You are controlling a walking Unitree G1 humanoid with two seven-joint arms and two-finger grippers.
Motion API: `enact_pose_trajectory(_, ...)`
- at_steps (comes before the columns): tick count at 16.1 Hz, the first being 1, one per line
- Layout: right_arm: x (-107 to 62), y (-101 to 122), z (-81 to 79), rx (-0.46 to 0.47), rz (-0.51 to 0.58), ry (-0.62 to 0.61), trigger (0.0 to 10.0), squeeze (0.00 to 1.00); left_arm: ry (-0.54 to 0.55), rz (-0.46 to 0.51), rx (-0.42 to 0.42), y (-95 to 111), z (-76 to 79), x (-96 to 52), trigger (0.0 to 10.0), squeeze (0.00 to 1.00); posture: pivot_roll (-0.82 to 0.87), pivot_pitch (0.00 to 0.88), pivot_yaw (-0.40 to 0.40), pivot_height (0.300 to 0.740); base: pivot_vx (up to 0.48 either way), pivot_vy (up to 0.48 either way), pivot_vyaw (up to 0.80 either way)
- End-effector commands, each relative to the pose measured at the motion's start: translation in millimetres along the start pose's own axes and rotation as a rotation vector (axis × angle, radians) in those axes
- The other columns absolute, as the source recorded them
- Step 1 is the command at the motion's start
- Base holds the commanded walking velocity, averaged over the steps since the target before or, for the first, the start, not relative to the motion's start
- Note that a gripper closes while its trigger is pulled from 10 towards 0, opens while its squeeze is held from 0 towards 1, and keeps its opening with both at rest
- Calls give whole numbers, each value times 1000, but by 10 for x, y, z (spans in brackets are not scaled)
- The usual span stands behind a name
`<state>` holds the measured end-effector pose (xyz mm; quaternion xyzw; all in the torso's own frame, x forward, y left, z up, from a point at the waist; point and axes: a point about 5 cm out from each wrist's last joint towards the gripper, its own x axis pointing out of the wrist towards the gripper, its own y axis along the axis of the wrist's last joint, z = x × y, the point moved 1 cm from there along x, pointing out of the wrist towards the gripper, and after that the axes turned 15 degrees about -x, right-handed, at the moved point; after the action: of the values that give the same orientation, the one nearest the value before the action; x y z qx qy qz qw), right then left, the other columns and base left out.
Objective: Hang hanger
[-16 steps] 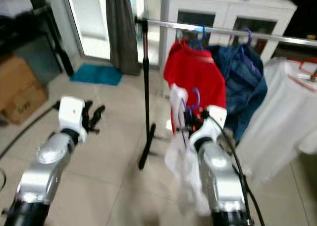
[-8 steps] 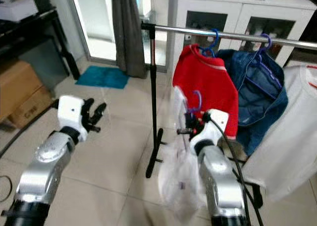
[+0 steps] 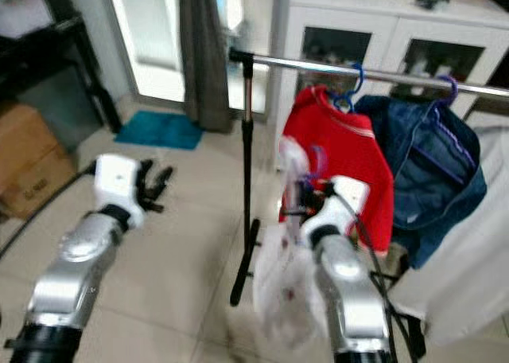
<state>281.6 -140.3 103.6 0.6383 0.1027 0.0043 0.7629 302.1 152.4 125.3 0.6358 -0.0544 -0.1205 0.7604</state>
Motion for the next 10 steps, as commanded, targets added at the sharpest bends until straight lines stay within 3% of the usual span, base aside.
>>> enact_pose_trajectory(1, 16, 121, 92, -40, 42, -16, 10000, 0, -29, 5, 1, 9, 115, 15, 10000, 0, -4, 30, 5, 740, 398, 0, 0)
enact_pose_trajectory(6, 8, 212, 136, -81, 49, -13, 10000, 0, -52, -16, 47, -18, 145, -23, 10000, 0, -2, 45, 1, 740, 397, 0, 0)
enact_pose_trajectory(10, 45, 246, 177, -94, 26, -61, 10000, 0, -63, -8, 45, 21, 179, 109, 10000, 0, -25, 12, 3, 740, 395, 0, 0)
